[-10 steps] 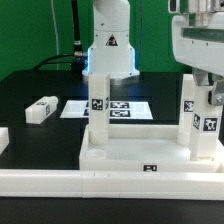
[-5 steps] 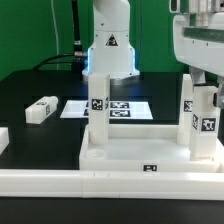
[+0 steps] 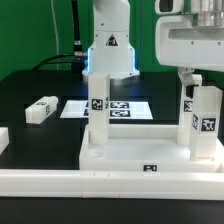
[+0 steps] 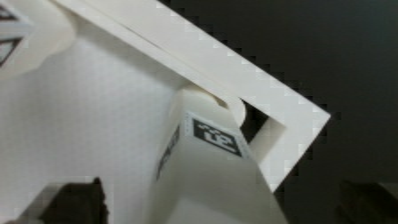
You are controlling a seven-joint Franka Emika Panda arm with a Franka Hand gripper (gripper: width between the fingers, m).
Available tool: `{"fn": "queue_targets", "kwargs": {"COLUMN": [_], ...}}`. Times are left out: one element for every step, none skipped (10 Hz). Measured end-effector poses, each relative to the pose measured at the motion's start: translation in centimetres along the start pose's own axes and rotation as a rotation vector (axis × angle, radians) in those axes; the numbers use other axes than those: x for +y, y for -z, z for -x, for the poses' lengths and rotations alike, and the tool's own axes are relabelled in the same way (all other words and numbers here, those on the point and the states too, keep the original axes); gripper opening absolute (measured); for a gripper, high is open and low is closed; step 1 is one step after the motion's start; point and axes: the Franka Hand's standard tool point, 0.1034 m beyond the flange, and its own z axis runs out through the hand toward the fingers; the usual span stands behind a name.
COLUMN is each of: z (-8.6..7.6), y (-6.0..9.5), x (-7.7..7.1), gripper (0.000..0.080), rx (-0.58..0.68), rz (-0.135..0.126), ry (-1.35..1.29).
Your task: Assemble desk
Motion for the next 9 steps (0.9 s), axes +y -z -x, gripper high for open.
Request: {"fn": "queue_targets", "kwargs": {"z": [-0.05,-0.08,-0.16,-0.22,-0.28,-0.31,-0.39,-0.52,-0.74], "y": [0.00,0.00,0.00,0.02,0.06,0.09,0.13,0.14,0.15], "x": [0.01,0.02,0.06,0.06,0.04,0.02,0.03,0.08,0.18], "gripper": [0.0649,0.0649,0.0649,0.0649,0.0649,0.0649,0.0649,0.0649,0.0649], "rx": [0.002,0.007,0.009,0.010,0.015,0.019,0.027,0.028,0.027], "rz": [0.000,0.005,0.007,0.008,0.013,0.018,0.028,0.031,0.033], "ry": [0.107,0.191,0.273,0.373,0.448,0.505,0.582,0.635,0.729]}}
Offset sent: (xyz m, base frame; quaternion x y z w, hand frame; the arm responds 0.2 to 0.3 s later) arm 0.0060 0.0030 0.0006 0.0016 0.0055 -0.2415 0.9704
